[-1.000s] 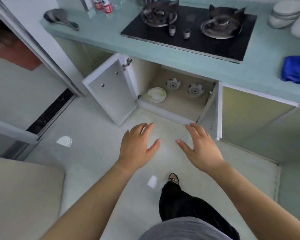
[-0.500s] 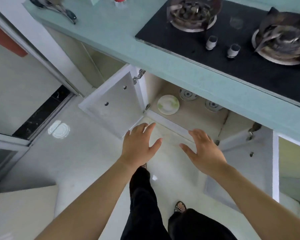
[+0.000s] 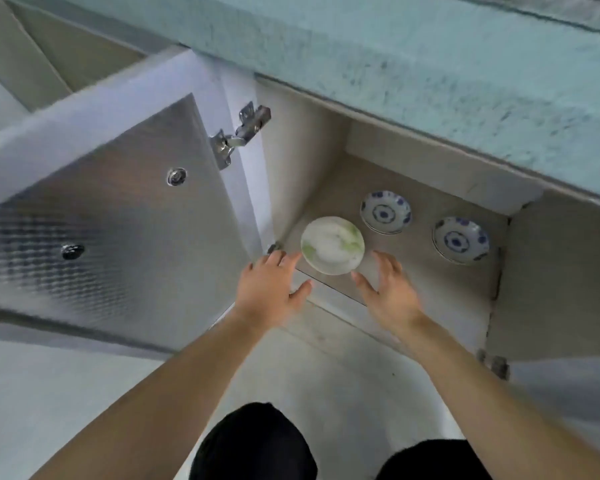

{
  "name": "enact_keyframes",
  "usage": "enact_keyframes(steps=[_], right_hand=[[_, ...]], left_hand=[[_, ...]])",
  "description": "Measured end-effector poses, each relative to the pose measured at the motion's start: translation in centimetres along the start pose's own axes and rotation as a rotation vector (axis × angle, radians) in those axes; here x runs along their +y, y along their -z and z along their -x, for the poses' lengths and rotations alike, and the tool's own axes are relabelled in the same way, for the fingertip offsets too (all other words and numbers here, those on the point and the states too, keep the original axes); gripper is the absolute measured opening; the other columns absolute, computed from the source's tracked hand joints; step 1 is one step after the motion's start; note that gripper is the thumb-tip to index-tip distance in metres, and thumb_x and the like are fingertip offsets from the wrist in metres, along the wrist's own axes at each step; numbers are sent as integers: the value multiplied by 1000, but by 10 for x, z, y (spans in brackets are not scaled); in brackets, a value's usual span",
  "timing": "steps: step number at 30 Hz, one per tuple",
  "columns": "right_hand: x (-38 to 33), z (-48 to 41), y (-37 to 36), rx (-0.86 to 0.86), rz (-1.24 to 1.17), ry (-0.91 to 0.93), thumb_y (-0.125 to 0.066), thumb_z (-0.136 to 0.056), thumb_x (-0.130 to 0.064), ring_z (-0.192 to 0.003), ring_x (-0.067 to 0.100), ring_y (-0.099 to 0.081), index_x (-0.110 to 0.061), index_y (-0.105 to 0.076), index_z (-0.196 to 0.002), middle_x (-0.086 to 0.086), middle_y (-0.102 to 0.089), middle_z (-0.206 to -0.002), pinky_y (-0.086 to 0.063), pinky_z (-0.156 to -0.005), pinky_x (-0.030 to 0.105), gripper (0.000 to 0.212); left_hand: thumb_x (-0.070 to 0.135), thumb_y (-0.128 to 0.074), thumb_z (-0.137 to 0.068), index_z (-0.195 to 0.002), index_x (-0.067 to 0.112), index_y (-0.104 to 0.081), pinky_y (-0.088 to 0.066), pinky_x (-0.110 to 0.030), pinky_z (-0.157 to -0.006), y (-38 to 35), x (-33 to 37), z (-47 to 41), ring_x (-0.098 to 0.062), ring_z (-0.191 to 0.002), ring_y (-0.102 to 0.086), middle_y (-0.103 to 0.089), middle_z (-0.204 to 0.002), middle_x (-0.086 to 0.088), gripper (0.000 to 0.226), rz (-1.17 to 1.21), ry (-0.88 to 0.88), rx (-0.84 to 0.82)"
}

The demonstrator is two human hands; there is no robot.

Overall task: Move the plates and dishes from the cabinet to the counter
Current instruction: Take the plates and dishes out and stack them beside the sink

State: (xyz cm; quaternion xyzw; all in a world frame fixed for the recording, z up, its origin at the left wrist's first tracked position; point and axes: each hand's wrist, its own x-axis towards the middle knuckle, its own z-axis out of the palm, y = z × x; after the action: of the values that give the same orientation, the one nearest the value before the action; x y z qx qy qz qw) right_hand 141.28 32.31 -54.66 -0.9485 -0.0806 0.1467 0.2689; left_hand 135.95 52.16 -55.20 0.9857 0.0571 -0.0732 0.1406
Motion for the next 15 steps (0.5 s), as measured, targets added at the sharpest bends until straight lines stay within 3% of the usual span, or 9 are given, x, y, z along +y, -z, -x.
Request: enact_keyframes(steps=[4,9,15], right_hand=[[83,-85,-104,23,-44,-16,-46,-90,-47,-123,30,-43,-14,-29,-141,10,-34,-141,-43,-96,39,63],[165,-174,-210,78,-135,-143,-50,-90,-41,-120,34,-46,-11,-32,-138,16,-36,-137,-42,-93,38,60],[200,-232,-253,199,-290,-228,-56,-88,-35,-110,32,-50,-11,-44,-122,16,-46,-123,-38,-81,30,43]], left_hand=[[54,-41,-89,-139,27,-33,-40,-38,-94,-125,-41,-74,-22,-129,-39,-41,-141,-1,58,53,-8,12],[55,-40,-90,-143,24,-28,-45,-41,-92,-261,-79,-163,-23,-128,-40,-39,-142,-2,63,-64,-3,-1],[52,-44,-88,-142,21,-31,-31,-45,-107,-350,-101,-203,-25,-137,-25,-30,-148,-3,63,-12,52,29]])
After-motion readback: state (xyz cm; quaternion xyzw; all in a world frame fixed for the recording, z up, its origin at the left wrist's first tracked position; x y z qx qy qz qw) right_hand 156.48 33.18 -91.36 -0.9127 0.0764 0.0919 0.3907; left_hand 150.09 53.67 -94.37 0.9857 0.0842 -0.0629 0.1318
